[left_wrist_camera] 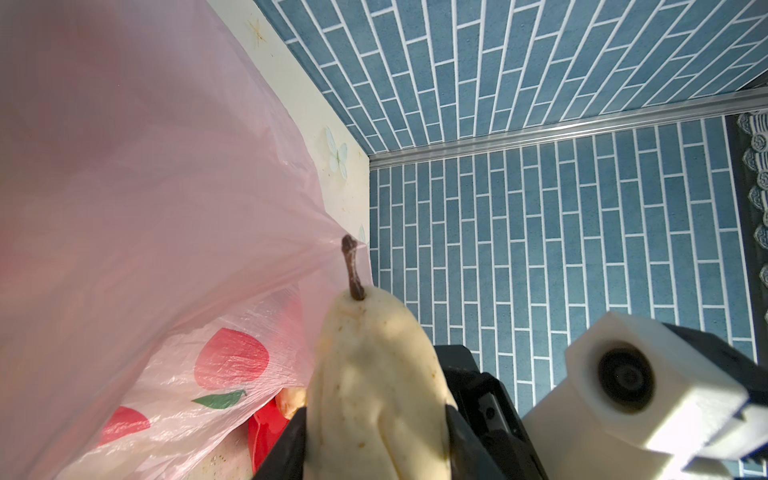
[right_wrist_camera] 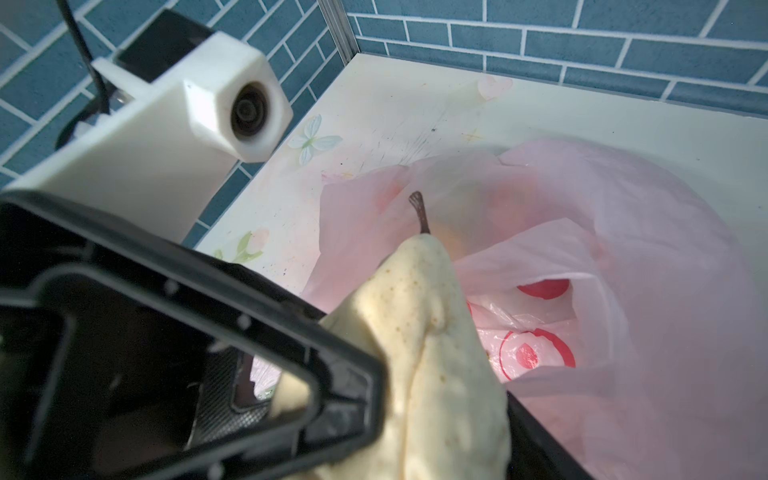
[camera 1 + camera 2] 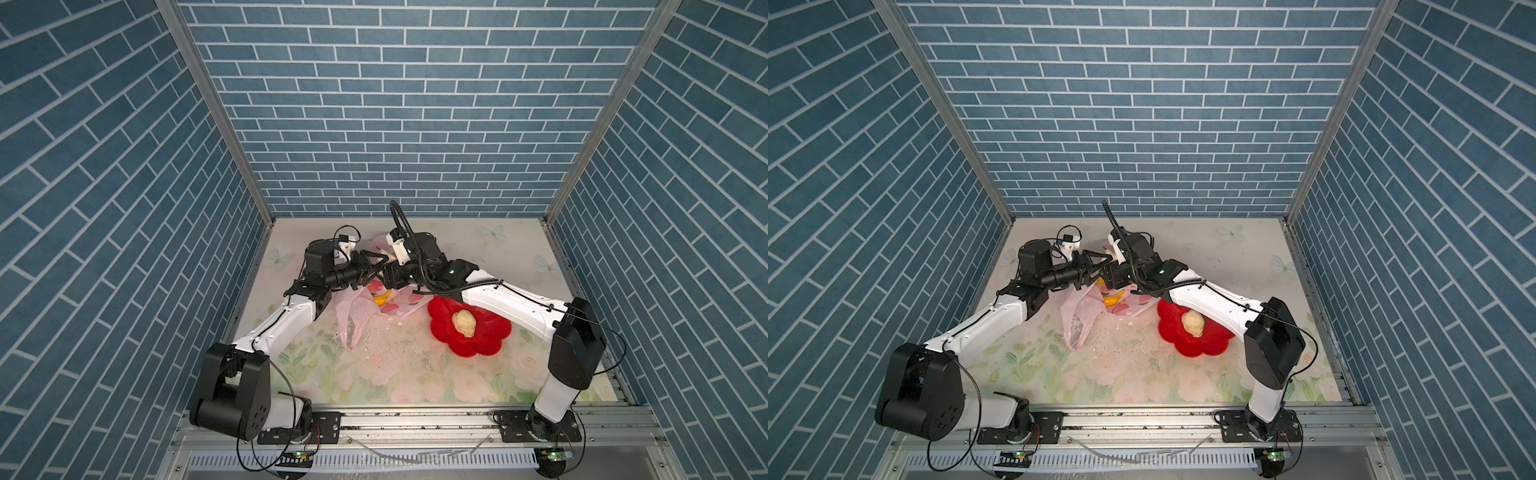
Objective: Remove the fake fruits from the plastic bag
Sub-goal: 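Pull the pear clear of the bag with the right gripper toward the red plate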
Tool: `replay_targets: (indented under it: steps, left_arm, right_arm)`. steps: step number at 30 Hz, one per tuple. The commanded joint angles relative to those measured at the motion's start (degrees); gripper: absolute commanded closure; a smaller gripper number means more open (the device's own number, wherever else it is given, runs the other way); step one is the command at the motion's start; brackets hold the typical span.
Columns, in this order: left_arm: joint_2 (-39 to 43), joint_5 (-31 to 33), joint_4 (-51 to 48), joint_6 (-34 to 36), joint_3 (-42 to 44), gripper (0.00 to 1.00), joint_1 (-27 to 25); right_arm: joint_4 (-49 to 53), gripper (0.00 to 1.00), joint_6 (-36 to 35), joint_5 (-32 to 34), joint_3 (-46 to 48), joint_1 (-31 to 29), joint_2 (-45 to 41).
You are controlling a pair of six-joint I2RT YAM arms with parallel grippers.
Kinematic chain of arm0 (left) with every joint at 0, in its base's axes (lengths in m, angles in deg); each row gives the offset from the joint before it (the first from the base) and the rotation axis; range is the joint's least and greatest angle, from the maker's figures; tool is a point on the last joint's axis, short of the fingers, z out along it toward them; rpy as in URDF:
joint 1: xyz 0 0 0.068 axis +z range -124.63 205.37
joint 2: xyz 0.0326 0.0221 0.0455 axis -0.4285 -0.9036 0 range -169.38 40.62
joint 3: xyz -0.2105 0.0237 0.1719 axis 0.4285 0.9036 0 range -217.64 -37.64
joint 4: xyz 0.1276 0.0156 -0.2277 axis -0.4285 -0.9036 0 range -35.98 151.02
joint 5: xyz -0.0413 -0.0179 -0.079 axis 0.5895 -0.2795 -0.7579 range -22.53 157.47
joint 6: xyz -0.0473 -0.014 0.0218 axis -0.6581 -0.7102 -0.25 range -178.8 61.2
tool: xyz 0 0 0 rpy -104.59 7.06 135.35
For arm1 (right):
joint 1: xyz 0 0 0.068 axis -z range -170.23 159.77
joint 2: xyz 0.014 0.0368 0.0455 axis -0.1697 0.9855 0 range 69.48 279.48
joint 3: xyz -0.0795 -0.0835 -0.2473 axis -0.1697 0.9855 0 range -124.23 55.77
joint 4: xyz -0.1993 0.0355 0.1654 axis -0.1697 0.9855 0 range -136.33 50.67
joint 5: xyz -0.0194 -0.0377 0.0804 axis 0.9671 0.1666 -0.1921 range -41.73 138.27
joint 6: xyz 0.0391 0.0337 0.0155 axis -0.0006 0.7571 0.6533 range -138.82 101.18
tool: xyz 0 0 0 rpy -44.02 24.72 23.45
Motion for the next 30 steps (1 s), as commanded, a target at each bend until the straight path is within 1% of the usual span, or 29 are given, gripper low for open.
replay_targets:
  steps: [1,5,8,14,18,21,24,25,26,30]
  left_arm:
    - [0.52,-3.58,2.3,-0.5,0.87,0.7,-0.84]
    - [0.27,-3.92,3.48,-1.39,0.92,0.71,-0.84]
    - [0.16,-4.12,3.21,-1.29,-0.23,0.71,-0.84]
    - [-1.09,-4.58,2.54,-1.13,-3.48,0.72,-0.75]
    - [-1.54,-5.2,1.67,-1.0,-5.63,0.72,-0.53]
    - [-1.56,-5.97,-0.66,-0.06,-7.73,0.72,-0.23]
    - [-1.19,-6.08,-6.07,3.22,-10.67,0.72,-0.13]
    - [-1.14,-5.96,-7.5,3.35,-11.59,0.72,-0.13]
    - [-1.15,-6.01,-8.2,5.05,-12.05,0.73,-0.14]
    - [-0.8,-5.54,-8.46,4.85,-12.1,0.73,-0.22]
  right_arm:
    - [-4.12,0.27,0.34,1.39,-3.58,0.46,0.66]
    - [-2.62,0.23,0.42,1.05,-4.58,0.35,0.49]
    - [0.91,0.21,0.35,1.05,-5.72,0.37,-0.65]
    - [9.58,0.2,0.17,4.05,-5.42,0.26,-6.06]
    - [13.23,0.2,0.5,5.83,-3.83,0.18,-9.59]
    - [14.34,0.2,1.21,6.5,-2.34,0.23,-11.77]
    - [15.28,0.2,1.58,7.01,-1.33,0.07,-13.5]
    - [15.28,0.2,1.7,7.28,-0.82,0.11,-14.19]
    - [15.28,0.2,1.67,7.4,-0.3,0.05,-14.72]
    - [14.72,0.2,1.7,7.23,0.48,-0.02,-15.78]
